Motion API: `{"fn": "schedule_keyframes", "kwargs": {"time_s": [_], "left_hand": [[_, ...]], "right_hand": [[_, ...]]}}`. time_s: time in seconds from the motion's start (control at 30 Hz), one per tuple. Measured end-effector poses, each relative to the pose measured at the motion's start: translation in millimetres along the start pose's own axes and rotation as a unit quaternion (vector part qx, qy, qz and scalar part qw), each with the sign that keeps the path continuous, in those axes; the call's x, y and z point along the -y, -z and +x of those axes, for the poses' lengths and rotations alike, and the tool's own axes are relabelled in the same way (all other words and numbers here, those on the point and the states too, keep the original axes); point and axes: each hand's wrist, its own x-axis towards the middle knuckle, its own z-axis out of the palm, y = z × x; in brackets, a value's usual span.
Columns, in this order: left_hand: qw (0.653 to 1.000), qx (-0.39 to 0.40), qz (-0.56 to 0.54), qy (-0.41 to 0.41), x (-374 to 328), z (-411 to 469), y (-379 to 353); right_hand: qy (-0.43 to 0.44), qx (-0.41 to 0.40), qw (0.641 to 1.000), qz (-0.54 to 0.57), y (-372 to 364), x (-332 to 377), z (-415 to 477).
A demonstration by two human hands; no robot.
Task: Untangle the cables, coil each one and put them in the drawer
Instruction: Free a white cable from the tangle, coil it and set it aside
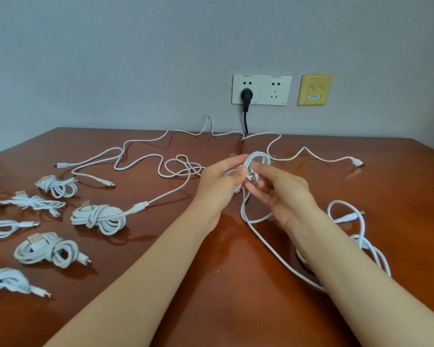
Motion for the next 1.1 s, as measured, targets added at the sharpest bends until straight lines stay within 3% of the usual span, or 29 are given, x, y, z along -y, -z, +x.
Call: {"fn": "schedule_keyframes", "kwargs": {"time_s": [0.13, 0.27, 0.43, 0.53, 0.63, 0.73, 0.97, 1.1], "left_hand": [[1.000, 0.009, 0.024, 0.005, 3, -3, -4], [0.999, -0.010, 0.032, 0.010, 3, 0, -1], [0.998, -0.001, -0.057, 0.037, -1, 2, 5], [0.993, 0.015, -0.098, 0.056, -2, 3, 6], [0.995, 0.025, -0.083, 0.043, -4, 3, 8], [0.990, 0.041, -0.123, 0.046, -4, 0, 5], [0.995, 0.015, 0.092, 0.027, -1, 0, 0], [0.998, 0.004, 0.056, 0.034, -1, 4, 6]], "right_hand": [[0.069, -0.022, 0.996, -0.059, 7, 0, 6], [0.052, 0.020, 0.998, -0.034, 8, 2, 7], [0.025, 0.087, 0.996, -0.014, 9, 8, 8], [0.009, 0.135, 0.987, -0.087, 13, 6, 9], [0.049, 0.164, 0.973, -0.153, 11, 0, 7], [0.100, 0.130, 0.975, -0.151, 5, 0, 2], [0.151, 0.083, 0.972, -0.158, 6, -5, 9], [0.124, 0.118, 0.977, -0.124, 6, -7, 9]]}}
